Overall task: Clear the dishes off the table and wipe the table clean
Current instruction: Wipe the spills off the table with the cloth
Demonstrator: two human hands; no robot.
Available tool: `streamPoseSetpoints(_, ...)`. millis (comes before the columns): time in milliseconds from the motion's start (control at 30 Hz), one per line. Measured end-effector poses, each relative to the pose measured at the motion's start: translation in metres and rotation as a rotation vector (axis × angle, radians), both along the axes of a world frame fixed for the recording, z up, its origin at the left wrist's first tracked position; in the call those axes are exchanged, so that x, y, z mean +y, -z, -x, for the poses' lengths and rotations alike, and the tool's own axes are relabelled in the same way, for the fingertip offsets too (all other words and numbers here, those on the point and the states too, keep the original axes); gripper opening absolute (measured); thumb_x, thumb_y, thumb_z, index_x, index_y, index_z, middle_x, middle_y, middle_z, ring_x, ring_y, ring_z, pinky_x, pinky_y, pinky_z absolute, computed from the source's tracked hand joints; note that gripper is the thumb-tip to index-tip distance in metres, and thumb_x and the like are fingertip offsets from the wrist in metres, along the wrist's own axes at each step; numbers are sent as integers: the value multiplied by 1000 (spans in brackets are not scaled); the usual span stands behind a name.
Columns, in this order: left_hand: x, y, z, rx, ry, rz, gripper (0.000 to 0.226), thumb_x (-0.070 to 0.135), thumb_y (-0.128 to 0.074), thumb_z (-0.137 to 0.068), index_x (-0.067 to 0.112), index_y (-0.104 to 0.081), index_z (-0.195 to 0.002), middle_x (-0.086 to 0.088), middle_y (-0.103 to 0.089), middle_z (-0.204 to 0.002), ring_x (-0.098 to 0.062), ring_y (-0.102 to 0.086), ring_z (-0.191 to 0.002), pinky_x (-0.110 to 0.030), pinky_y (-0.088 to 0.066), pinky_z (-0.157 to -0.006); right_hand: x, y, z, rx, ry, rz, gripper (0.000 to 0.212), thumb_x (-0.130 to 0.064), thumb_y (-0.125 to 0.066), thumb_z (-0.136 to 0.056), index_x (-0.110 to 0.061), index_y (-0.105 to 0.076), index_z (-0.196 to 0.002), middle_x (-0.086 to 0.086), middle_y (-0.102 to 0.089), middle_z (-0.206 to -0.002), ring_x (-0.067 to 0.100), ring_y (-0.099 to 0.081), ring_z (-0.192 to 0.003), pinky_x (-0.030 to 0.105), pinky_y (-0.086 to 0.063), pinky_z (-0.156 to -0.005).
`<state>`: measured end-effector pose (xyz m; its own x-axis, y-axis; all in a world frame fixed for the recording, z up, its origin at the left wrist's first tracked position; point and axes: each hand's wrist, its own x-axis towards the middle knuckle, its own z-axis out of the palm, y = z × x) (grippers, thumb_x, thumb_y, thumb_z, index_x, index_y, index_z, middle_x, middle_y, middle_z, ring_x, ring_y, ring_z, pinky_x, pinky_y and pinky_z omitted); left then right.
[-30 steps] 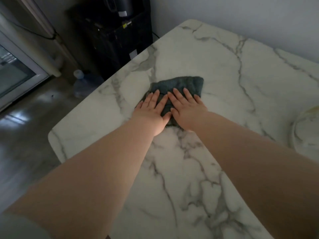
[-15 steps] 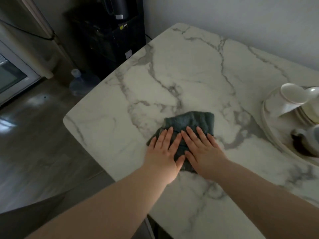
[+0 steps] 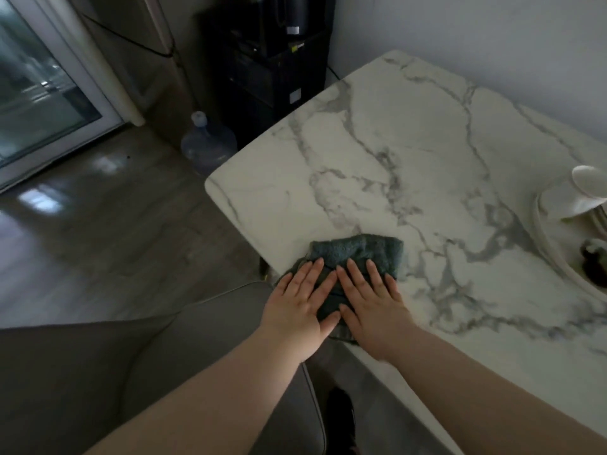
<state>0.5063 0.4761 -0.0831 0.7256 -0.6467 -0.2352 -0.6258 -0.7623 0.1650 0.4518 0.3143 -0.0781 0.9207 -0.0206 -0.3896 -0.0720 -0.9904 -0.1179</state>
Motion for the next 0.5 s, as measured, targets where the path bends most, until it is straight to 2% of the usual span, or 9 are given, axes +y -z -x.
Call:
streamPoseSetpoints(167, 19, 0, -52, -6, -155, -47, 68, 63, -14, -95, 34, 14, -151, 6, 22, -159, -13, 14, -148, -34, 3, -119, 15, -6, -77, 5, -123, -7, 60, -50, -11, -101, -33, 17, -151, -11, 22, -159, 20, 23, -146, 40, 10, -117)
streamPoseSetpoints(500, 44, -2, -198, 45, -338, -134, 71, 61, -18, -96, 30, 10, -153, 1, 18, -161, -17, 10, -148, -36, -1, -120, 40, 3, -250, -80, -301, -16, 60, -48, -15, -101, -31, 9, -154, -9, 13, -162, 21, 12, -149, 43, 1, -119)
